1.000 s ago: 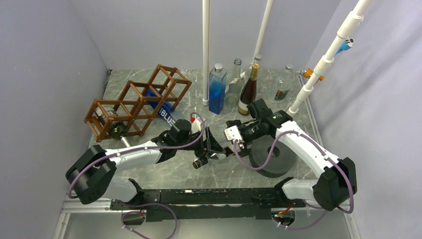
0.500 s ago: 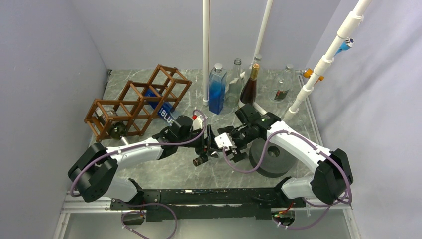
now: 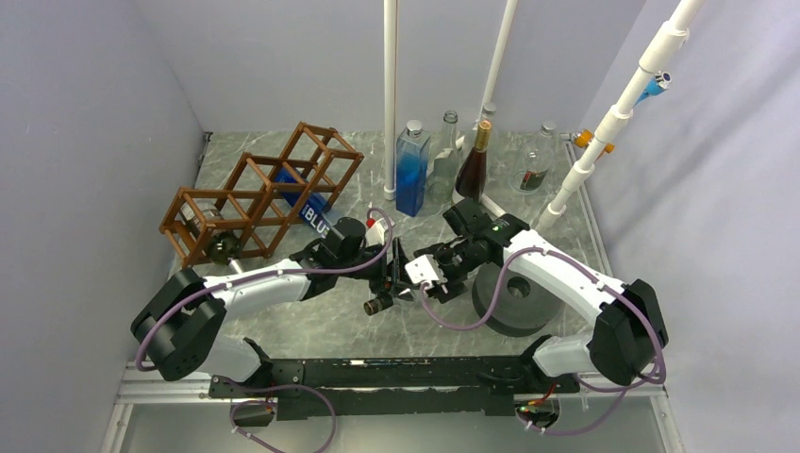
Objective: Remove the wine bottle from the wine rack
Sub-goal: Place the wine bottle at the center of the board.
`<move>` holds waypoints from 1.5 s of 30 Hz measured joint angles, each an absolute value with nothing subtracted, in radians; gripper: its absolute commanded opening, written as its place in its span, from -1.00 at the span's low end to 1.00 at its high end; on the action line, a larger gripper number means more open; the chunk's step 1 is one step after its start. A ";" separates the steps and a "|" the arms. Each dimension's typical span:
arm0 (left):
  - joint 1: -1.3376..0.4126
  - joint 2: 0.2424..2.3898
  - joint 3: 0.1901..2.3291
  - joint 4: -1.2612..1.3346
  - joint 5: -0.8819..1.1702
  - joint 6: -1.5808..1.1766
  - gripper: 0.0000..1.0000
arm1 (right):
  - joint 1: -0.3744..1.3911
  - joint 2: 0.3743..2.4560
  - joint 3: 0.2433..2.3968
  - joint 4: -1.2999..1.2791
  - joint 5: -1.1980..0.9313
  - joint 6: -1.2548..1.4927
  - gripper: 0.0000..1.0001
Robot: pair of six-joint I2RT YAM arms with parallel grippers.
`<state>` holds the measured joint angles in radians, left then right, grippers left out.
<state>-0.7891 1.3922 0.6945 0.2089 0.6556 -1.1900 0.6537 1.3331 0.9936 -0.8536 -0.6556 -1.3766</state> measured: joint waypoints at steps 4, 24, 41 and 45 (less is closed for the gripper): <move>-0.788 1.392 0.694 0.202 0.658 -1.192 -0.76 | 0.654 1.341 0.994 -0.853 -0.663 -1.380 -1.00; -0.777 1.393 0.634 0.325 0.702 -1.249 0.44 | 0.628 1.349 0.994 -0.857 -0.738 -1.349 -1.00; -0.772 1.386 0.628 0.373 0.771 -1.245 0.73 | 0.602 1.356 0.987 -0.879 -0.795 -1.338 -1.00; -0.770 1.361 0.628 0.347 0.772 -1.232 0.77 | 0.590 1.356 0.987 -0.878 -0.825 -1.339 -1.00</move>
